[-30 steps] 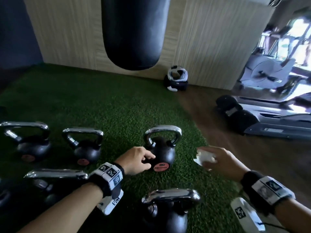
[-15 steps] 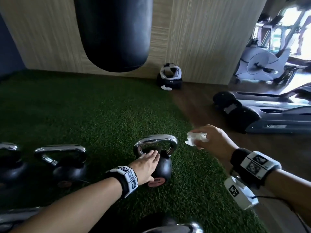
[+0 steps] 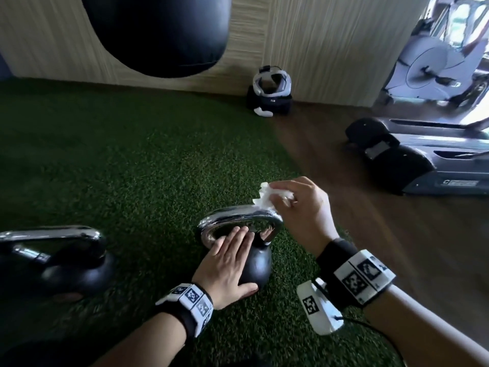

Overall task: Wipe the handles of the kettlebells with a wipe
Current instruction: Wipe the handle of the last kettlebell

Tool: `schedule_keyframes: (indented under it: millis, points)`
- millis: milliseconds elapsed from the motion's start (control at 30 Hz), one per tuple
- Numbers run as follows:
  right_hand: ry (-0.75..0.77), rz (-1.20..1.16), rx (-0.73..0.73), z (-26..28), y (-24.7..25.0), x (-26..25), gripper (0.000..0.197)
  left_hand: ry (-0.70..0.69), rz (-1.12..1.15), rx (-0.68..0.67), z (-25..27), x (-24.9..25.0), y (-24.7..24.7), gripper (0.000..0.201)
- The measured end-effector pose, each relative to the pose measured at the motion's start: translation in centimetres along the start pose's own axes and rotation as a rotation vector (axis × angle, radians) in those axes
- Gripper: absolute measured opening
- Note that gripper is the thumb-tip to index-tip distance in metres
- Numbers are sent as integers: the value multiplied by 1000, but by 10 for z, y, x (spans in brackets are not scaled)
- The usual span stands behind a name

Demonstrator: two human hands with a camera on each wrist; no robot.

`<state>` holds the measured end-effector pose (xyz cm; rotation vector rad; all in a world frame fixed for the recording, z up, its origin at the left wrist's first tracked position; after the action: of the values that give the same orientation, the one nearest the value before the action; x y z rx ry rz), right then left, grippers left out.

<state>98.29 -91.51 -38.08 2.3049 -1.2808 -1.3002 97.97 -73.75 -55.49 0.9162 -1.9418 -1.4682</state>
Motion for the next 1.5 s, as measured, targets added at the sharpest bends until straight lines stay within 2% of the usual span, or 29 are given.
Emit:
schedule_keyframes:
  millis: [67,167,300,400,500,667,767,833,900,1033,1100,1267,1500]
  points:
    - [90,1,-14,3,-11,-13,23,13,18,9,0,0,-1,116]
    - [201,-12,-118,13,-28,-27,27,22,8,7,0,2,0,115]
    - [368,86,-205,29,-36,-32,27,16,1,35,0,3,-1,115]
    - [346,104,-187,29,-28,-22,27,20,-30,44,1,4,0,118]
    - [267,99,-81,27,-21,-8,25,15,-38,40,1,4,0,116]
    - [312,60,-75,39,-27,-16,27,36,-35,23,2,3,-2,117]
    - [222,46,43,41,-17,4,28,29,-33,36,2,3,-1,116]
    - [86,56,108,41,-10,29,23,26,-42,37,2,3,0,115]
    - [-44,72,75,43,-9,50,18,34,-53,26,2,5,2,115]
    - [-110,17,86,49,-12,59,16,40,-38,14,1,6,3,115]
    - [-243,-3,57,53,-17,68,16,50,-39,-7,1,6,3,117]
    - [-499,-96,-188,72,-40,91,18,59,-25,-18,-1,9,6,118]
    - [-591,-275,-220,88,-55,97,20,78,-18,-31,-1,11,11,117]
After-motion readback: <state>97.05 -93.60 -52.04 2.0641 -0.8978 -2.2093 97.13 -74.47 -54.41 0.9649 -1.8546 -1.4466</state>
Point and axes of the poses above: each hand's wrist, its own z-axis away from the middle knuckle, its own y-axis out of the back of the hand, x = y × z, the point moved 3 cm from there along -z, towards the middle knuckle, and after that the axes turned 10 degrees about x, right-handed, at the moved point
